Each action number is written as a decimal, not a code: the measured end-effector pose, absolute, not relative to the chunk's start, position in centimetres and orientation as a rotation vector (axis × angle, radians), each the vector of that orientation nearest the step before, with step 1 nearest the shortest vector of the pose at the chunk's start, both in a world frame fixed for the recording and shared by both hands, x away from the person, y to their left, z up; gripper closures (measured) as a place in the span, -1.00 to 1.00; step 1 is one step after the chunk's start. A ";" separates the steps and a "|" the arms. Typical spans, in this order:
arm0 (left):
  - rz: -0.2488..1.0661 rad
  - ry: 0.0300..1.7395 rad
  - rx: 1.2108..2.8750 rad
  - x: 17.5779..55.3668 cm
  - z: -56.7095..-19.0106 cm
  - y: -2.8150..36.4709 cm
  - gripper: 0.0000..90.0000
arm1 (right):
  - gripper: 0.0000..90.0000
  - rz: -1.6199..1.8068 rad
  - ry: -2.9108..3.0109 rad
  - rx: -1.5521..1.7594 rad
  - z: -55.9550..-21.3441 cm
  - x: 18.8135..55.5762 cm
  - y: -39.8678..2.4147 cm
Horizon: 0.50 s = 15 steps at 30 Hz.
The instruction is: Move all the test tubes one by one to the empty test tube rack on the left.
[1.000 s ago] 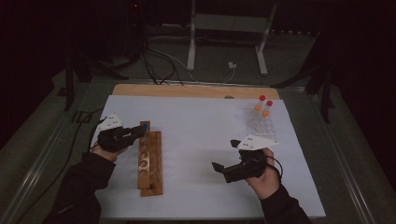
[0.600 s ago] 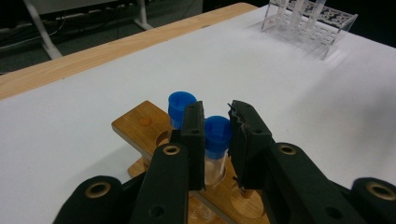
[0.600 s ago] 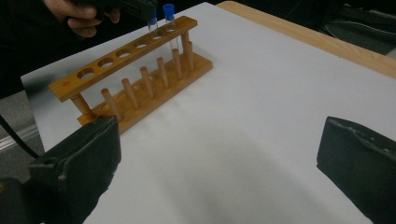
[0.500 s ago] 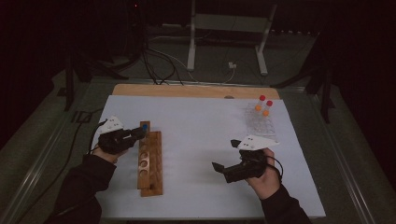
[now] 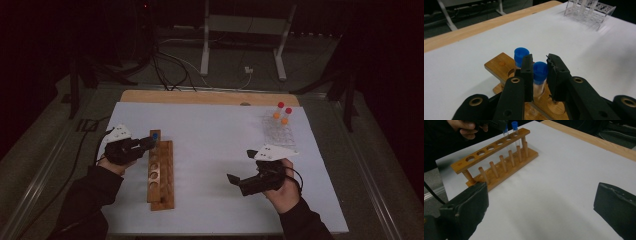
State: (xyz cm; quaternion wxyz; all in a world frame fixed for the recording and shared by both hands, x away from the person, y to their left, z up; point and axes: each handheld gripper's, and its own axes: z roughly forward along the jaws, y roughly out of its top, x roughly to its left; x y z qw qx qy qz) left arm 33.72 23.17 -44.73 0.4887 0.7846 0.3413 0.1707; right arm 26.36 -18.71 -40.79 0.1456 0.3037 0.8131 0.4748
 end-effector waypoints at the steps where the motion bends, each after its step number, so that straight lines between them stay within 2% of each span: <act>1: 0.416 0.829 1.908 33.7 -44.7 23.2 0.70 | -1.00 1.369 2.343 0.876 -40.8 26.4 -18.7; 3: 0.408 0.822 1.914 33.6 -44.7 23.2 0.66 | -1.00 1.376 2.341 0.877 -40.7 26.4 -18.8; 6: 0.397 0.805 1.907 33.3 -44.6 23.3 0.48 | -1.00 1.388 2.333 0.874 -40.4 26.4 -18.8; 15: 0.399 0.772 1.849 31.0 -43.2 24.0 -0.34 | -1.00 1.435 2.285 0.821 -38.3 27.5 -20.3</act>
